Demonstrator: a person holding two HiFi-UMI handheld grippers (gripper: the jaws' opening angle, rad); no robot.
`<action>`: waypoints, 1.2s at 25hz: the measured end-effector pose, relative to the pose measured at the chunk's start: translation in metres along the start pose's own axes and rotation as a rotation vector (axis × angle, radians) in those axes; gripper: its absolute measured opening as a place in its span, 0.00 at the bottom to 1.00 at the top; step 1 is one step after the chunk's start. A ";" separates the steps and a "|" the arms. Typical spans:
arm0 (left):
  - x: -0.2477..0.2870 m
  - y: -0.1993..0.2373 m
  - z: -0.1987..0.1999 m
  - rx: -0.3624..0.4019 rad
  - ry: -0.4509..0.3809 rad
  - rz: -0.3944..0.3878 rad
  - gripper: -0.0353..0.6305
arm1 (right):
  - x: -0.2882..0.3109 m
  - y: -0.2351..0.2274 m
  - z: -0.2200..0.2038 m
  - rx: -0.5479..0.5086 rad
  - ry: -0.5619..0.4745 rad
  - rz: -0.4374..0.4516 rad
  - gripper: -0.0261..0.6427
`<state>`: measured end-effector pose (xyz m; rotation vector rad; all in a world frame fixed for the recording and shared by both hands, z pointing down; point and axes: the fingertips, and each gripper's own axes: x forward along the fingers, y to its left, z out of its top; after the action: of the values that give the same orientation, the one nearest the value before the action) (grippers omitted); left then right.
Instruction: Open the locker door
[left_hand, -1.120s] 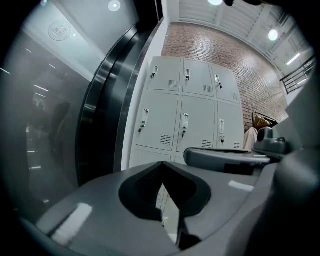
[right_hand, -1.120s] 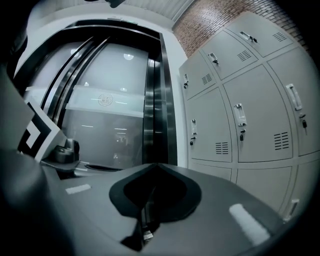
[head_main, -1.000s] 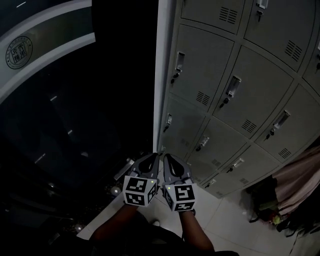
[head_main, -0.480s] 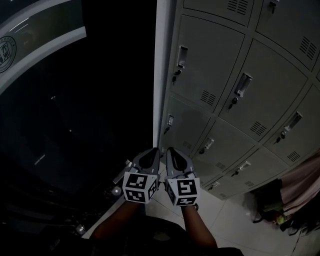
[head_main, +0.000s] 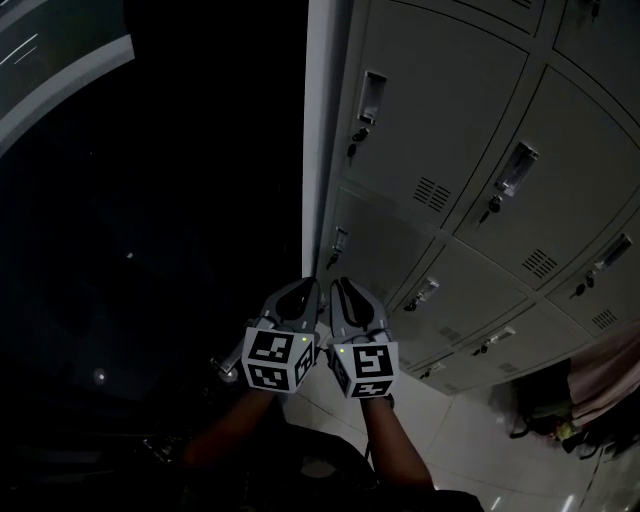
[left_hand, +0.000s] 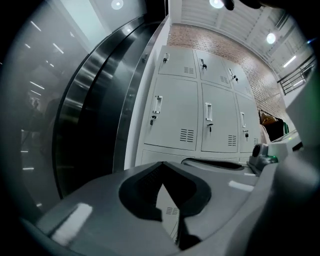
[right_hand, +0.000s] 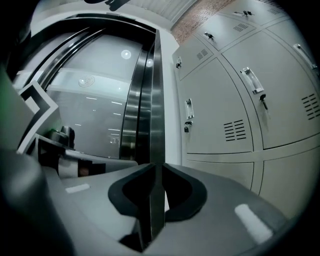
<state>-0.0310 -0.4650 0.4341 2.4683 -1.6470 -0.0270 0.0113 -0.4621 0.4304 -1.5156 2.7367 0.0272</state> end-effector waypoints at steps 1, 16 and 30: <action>0.005 0.004 -0.003 -0.004 0.000 0.000 0.06 | 0.006 -0.003 -0.005 0.000 0.000 -0.002 0.07; 0.064 0.054 -0.038 -0.010 -0.007 -0.009 0.06 | 0.100 -0.043 -0.089 0.028 0.031 -0.021 0.27; 0.113 0.069 -0.060 0.037 -0.010 -0.055 0.06 | 0.169 -0.082 -0.167 0.090 0.069 -0.068 0.40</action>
<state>-0.0440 -0.5864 0.5134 2.5445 -1.5969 -0.0158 -0.0092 -0.6529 0.5932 -1.6137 2.6950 -0.1499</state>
